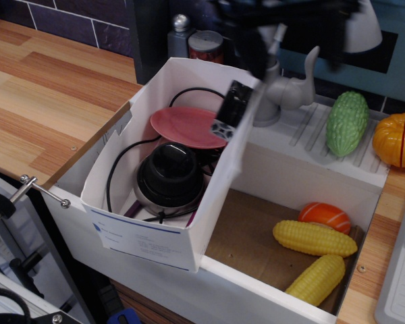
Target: Open white1fbox flap
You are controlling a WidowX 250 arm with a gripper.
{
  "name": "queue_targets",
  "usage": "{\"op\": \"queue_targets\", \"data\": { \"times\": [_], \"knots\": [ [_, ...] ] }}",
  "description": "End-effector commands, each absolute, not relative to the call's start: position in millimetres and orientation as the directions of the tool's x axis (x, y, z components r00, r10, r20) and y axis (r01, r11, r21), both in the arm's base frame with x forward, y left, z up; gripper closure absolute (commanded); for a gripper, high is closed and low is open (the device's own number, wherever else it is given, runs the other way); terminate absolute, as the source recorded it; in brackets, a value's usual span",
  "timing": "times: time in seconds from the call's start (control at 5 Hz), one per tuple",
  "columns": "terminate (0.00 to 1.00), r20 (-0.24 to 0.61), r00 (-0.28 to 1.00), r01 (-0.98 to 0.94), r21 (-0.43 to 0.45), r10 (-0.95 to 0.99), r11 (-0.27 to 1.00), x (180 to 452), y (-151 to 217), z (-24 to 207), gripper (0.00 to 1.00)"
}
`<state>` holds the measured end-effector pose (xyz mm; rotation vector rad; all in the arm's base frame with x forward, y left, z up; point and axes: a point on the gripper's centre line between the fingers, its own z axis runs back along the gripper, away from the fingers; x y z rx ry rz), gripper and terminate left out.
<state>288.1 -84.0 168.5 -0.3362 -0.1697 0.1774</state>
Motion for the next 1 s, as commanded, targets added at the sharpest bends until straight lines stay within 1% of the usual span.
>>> {"op": "queue_targets", "data": {
  "times": [0.0,0.2,0.4,0.6,0.8],
  "knots": [
    [0.00,0.152,0.947,-0.179,-0.483,0.284,0.857,311.1,-102.1,149.4,0.00],
    [0.00,0.151,0.934,-0.212,-0.498,0.325,0.841,311.5,-110.7,132.4,0.00],
    [0.00,0.121,0.926,-0.254,-0.503,0.358,0.826,309.3,-112.7,114.2,0.00],
    [0.00,0.119,0.922,-0.269,-0.488,0.369,0.830,308.9,-115.1,103.7,0.00],
    [1.00,0.147,0.919,-0.267,-0.456,0.367,0.849,308.8,-112.1,97.5,0.00]
  ]
}}
